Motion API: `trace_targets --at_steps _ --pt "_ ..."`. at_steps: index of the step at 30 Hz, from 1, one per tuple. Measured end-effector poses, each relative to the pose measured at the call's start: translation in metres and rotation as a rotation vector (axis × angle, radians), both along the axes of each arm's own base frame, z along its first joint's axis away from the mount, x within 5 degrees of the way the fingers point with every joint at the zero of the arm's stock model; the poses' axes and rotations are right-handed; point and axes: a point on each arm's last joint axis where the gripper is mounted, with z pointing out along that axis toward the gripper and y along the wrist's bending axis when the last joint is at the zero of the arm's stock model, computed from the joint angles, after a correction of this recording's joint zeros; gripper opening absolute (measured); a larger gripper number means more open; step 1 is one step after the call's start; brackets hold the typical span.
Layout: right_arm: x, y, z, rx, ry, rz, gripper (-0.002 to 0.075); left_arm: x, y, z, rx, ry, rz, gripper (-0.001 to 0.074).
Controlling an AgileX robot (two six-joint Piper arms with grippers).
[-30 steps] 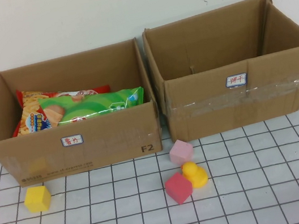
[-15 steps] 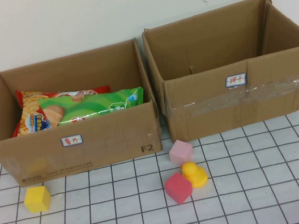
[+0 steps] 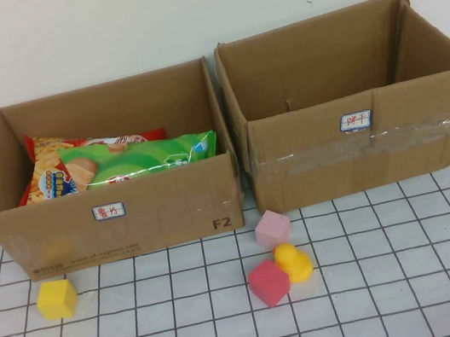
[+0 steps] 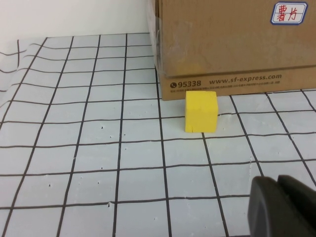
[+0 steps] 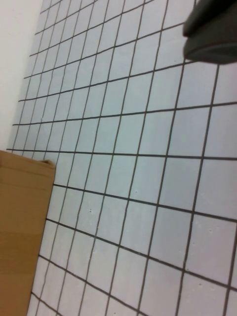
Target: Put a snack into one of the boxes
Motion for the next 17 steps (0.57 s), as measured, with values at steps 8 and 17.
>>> trace_targets --at_steps 8,17 --pt "-0.0001 0.0 0.0004 0.021 0.0 -0.008 -0.0001 0.0 0.0 0.0 0.0 0.0 0.0 -0.0001" --pt "-0.0003 0.0 -0.0001 0.062 0.004 -0.022 -0.0001 0.0 0.0 0.0 0.0 0.0 0.0 -0.0001"
